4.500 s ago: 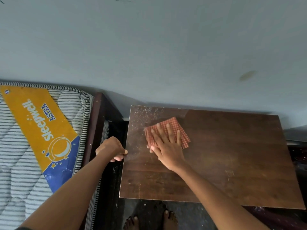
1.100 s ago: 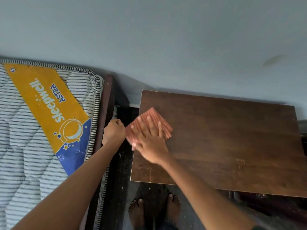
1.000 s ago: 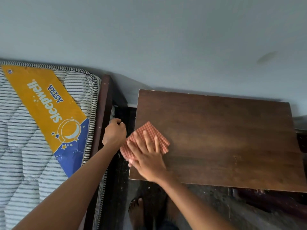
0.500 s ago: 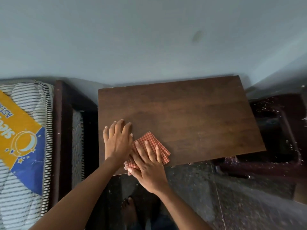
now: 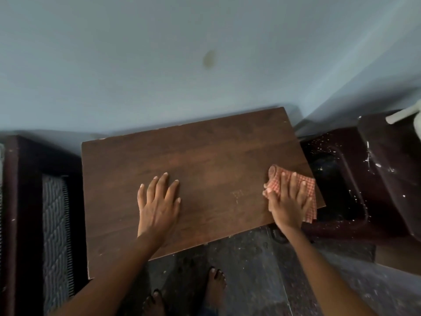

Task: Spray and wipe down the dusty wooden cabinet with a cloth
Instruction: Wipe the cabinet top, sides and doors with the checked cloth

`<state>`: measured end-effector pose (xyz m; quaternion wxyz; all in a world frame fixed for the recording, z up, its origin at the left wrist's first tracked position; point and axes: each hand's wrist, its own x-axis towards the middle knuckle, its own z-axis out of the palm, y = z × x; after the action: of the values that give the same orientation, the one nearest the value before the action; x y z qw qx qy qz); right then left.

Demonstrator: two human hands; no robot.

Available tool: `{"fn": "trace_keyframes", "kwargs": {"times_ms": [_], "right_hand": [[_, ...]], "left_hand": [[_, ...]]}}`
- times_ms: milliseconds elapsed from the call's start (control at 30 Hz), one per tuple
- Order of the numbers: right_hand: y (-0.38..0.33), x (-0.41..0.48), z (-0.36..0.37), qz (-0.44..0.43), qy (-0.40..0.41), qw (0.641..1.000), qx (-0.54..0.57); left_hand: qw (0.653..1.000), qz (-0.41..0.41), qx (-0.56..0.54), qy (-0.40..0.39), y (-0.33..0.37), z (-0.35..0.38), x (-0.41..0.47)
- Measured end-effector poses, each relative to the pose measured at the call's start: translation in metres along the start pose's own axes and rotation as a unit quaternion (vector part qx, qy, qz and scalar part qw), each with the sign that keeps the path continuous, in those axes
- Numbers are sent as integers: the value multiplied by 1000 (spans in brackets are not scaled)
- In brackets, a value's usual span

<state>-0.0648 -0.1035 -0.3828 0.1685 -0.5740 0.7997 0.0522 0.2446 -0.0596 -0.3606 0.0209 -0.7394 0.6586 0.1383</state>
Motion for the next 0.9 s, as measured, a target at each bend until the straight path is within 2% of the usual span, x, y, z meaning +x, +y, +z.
{"fn": "trace_keyframes", "kwargs": {"times_ms": [200, 300, 467, 567, 633, 733, 900], "right_hand": [[-54, 93, -27, 18, 14, 999, 49], [-101, 106, -26, -5, 3, 999, 48], [-196, 42, 9, -207, -16, 978, 2], [-243, -33, 38, -355, -38, 934, -10], [-262, -83, 57, -435, -69, 897, -36], [-260, -157, 85, -513, -76, 850, -99], [-205, -205, 103, -568, -56, 815, -98]], "left_hand": [[1000, 2, -3, 23, 4, 8, 15], [999, -23, -6, 30, -6, 8, 18], [986, -98, -76, 114, -31, -5, 5], [974, -114, -90, 172, -48, -12, -14], [973, -113, -86, 181, -59, -14, -25], [975, -129, -73, 168, -72, -12, -48], [977, -142, -51, 147, -80, 5, -97]]}}
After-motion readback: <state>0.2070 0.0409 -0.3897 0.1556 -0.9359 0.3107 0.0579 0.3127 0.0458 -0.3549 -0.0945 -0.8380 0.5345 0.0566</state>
